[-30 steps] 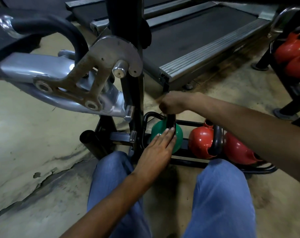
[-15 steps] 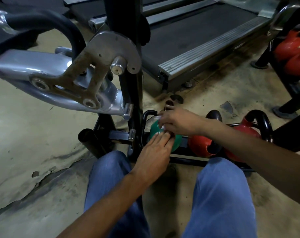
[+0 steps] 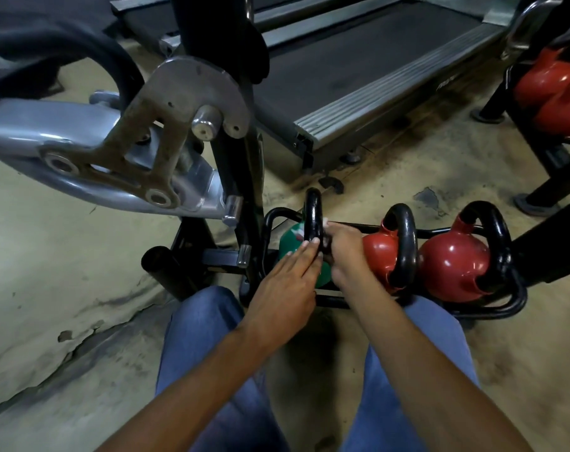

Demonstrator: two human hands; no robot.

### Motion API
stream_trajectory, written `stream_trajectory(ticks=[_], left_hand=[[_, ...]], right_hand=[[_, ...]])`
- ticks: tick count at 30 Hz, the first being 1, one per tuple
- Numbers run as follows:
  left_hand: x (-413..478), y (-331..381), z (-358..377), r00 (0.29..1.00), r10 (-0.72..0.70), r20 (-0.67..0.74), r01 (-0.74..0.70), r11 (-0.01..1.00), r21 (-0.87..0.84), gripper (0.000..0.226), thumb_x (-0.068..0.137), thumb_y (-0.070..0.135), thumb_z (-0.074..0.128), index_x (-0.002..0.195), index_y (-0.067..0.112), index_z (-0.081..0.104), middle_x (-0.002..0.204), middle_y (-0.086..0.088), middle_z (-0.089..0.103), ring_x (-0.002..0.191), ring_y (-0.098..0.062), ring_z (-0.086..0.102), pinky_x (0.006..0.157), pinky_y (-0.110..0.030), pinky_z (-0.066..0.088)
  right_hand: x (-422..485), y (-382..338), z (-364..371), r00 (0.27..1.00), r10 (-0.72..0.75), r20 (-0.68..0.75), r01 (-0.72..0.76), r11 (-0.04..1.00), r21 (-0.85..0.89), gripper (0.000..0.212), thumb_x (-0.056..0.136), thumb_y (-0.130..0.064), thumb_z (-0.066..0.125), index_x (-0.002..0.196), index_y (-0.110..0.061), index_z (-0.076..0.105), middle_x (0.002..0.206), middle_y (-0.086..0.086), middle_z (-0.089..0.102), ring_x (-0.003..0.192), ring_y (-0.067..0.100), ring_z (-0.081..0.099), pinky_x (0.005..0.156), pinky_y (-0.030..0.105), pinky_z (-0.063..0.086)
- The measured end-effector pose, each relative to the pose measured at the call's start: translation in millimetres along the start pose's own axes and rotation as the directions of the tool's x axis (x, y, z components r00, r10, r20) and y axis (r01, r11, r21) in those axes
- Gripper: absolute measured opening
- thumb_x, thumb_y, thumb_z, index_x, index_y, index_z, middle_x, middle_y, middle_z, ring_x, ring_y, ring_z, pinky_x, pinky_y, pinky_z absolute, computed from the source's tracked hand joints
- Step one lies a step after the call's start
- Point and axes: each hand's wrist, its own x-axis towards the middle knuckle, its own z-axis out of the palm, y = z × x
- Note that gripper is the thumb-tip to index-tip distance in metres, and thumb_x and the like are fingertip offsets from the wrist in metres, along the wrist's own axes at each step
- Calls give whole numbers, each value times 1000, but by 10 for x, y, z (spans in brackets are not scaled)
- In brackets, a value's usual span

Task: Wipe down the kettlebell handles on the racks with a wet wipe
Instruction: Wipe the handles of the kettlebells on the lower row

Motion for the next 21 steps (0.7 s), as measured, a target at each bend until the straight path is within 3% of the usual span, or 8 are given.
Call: stream_trajectory(ticks=[2,4,9,13,17,21], left_hand=[[-8,-5,-18,1000,7,1,-7,1000,7,69,98,19,53,159,15,19,168,-4,5,154,-16,5,126,-36,8],[-7,2,-25,1000,10,-7,-10,1000,16,70,99,19,52,159,15,17,168,-4,4,154,-15,4,126,-35,6],[-12,-5,17,1000,14,-10,-14,1000,15,71,97,18,56,159,14,20,168,-5,6,152,-13,2,121,-32,-1],[-2,-22,-24,1000,21,-1,-21,1000,8,71,97,18,55,159,15,20,168,-3,7,154,-16,8,125,-35,6],[-9,-23,-24,1000,16,-6,-16,1000,-4,69,97,17,55,158,15,23,168,-4,8,153,-15,8,125,-34,6],[3,-52,-34,999,41,0,-41,999,13,70,97,17,56,158,14,22,168,-4,9,154,-17,9,124,-33,5]], right_hand=[[287,-213,87,938,268,220,-335,865,374,40,106,-9,30,119,14,59,106,28,72,84,32,76,79,47,62],[457,-333,147,905,328,272,-423,765,486,42,105,-10,25,116,19,53,110,33,69,88,38,74,79,55,59],[336,-205,82,932,279,231,-356,824,441,40,105,-9,30,130,16,49,121,35,66,97,39,73,81,48,63],[553,-412,193,920,342,193,-393,799,455,44,106,-8,23,128,19,50,104,32,67,86,36,69,101,39,55],[417,-248,180,958,269,102,-287,881,376,41,106,-10,32,131,16,51,116,33,68,80,33,73,64,39,64],[466,-378,202,932,313,182,-361,847,390,40,104,-7,22,124,12,52,110,28,69,85,33,74,69,52,61]])
